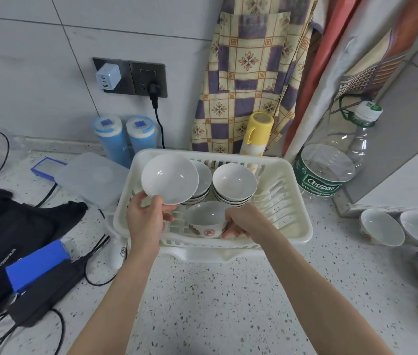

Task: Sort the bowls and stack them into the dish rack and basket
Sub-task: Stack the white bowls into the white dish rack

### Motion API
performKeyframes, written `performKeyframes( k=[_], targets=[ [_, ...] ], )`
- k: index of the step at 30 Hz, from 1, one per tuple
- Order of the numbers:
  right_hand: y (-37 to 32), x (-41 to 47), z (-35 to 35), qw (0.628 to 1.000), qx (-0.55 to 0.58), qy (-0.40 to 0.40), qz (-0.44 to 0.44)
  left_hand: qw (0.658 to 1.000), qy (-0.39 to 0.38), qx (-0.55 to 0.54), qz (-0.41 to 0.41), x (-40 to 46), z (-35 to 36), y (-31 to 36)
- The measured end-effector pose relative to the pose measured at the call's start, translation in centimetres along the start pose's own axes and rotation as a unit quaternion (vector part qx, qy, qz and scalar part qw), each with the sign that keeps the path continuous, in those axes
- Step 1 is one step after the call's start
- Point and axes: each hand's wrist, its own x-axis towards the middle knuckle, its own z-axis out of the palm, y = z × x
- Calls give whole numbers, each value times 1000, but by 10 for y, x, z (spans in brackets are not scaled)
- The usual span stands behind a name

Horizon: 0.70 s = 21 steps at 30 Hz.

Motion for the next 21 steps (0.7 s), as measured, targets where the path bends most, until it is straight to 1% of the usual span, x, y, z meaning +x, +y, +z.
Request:
performKeyframes(
  k=[4,11,21],
  targets=[
    [6,9,4,999,-27,13,12,1000,-17,21,-10,1,0,1],
    [10,18,10,998,-50,8,26,998,-29,62,-18,2,2,2],
    [11,19,12,988,-151,15,43,995,-41,87,-14,3,1,0]
  ],
)
